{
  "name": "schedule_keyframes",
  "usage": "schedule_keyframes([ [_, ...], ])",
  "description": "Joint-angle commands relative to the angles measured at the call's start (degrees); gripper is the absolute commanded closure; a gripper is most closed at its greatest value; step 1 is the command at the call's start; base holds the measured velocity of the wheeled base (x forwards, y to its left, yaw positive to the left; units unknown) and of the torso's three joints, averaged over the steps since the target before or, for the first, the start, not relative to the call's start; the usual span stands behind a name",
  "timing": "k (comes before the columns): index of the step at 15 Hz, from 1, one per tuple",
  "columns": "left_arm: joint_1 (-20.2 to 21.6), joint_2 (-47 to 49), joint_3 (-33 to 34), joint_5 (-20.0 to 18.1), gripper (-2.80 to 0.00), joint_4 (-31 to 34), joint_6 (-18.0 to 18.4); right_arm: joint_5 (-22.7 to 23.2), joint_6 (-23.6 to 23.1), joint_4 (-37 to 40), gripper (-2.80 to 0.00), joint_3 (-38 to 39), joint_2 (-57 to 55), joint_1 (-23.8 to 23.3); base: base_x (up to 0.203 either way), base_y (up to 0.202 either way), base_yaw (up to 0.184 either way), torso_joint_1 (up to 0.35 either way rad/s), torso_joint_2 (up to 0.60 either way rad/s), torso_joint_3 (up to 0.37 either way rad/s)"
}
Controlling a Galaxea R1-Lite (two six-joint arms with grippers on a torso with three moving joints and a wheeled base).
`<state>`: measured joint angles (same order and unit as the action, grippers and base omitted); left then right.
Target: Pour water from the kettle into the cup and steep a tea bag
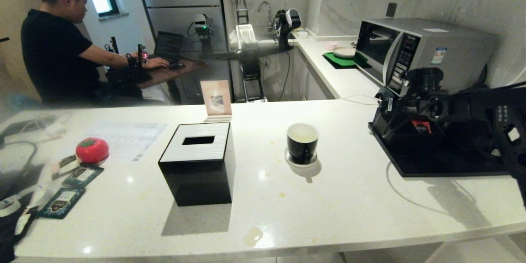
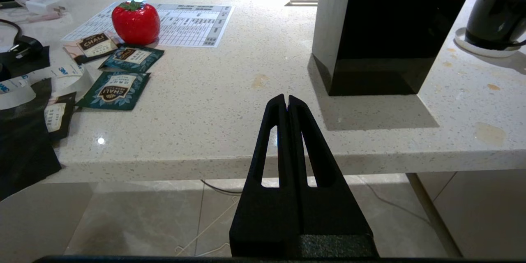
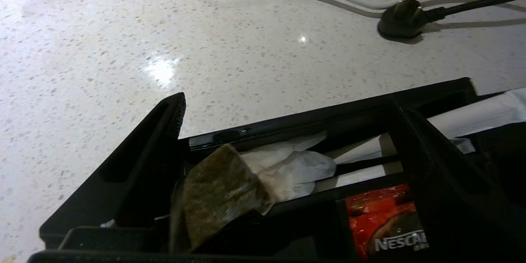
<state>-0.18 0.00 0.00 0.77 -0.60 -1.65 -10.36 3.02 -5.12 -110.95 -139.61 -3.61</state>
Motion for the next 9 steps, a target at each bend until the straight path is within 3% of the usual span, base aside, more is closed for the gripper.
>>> schedule_keyframes([
  [1, 0.01, 0.09, 0.00, 0.02, 0.00, -0.02, -0.02, -0.46, -0.12, -0.15, -2.80, 0.20, 0.66, 0.00, 0.000, 0.000, 0.000, 0.000, 0.00, 0.000],
  [9, 0.01, 0.09, 0.00, 0.02, 0.00, -0.02, -0.02, -0.46, -0.12, -0.19, -2.80, 2.64, 2.23, 0.08, 0.000, 0.000, 0.000, 0.000, 0.00, 0.000],
])
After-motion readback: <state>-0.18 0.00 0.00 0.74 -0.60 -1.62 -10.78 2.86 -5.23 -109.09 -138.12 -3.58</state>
